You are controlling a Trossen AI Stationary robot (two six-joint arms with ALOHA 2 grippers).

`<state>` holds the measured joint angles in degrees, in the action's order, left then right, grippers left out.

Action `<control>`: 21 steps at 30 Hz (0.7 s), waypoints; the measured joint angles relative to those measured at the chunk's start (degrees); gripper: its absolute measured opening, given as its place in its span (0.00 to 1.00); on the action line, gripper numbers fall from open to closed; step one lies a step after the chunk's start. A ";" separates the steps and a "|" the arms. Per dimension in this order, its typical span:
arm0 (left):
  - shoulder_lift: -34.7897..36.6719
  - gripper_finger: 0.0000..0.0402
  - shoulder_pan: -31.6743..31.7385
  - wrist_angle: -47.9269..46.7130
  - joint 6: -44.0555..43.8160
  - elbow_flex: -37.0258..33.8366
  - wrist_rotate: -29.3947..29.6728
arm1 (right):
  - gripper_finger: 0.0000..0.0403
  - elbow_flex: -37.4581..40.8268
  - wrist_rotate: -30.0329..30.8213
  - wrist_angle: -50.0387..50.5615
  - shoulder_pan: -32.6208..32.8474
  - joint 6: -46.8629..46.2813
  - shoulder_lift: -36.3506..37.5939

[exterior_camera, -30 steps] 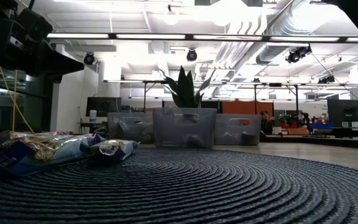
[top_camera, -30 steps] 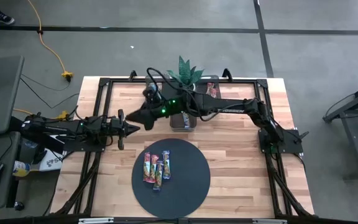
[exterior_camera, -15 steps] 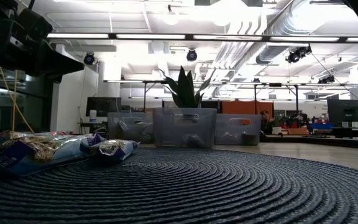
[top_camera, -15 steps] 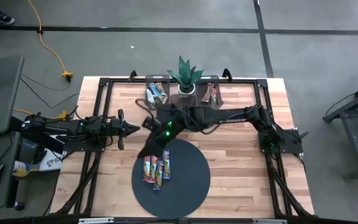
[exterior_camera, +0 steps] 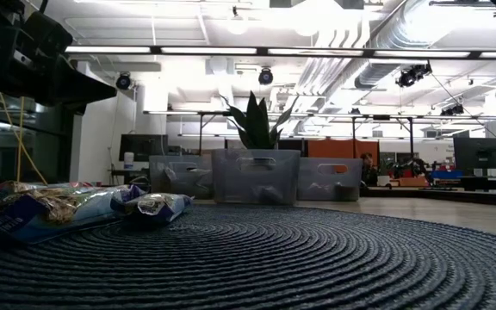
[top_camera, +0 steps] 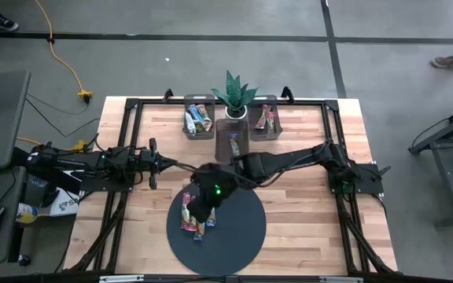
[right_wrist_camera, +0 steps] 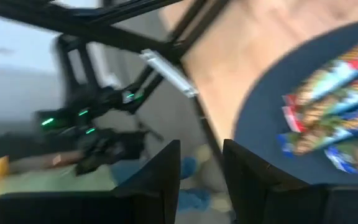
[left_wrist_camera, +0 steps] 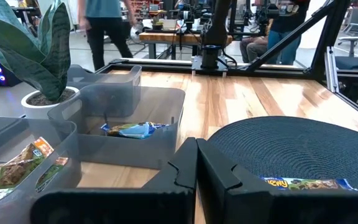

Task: Pick and place Granola Bars by type
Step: Put the blue granola bar into the middle black bin

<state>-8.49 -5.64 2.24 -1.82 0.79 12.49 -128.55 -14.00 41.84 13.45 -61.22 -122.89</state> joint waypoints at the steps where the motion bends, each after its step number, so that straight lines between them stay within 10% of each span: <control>1: 0.00 0.00 0.01 -0.01 0.00 -0.01 0.00 | 0.26 0.00 2.05 1.31 0.47 -0.38 0.00; 21: -0.02 0.00 0.02 -0.01 0.00 -0.02 -0.02 | 0.26 0.02 34.49 14.29 8.19 -13.49 -2.13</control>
<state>-8.51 -5.63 2.23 -1.83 0.78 12.47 -128.53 20.49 56.13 21.65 -74.71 -125.02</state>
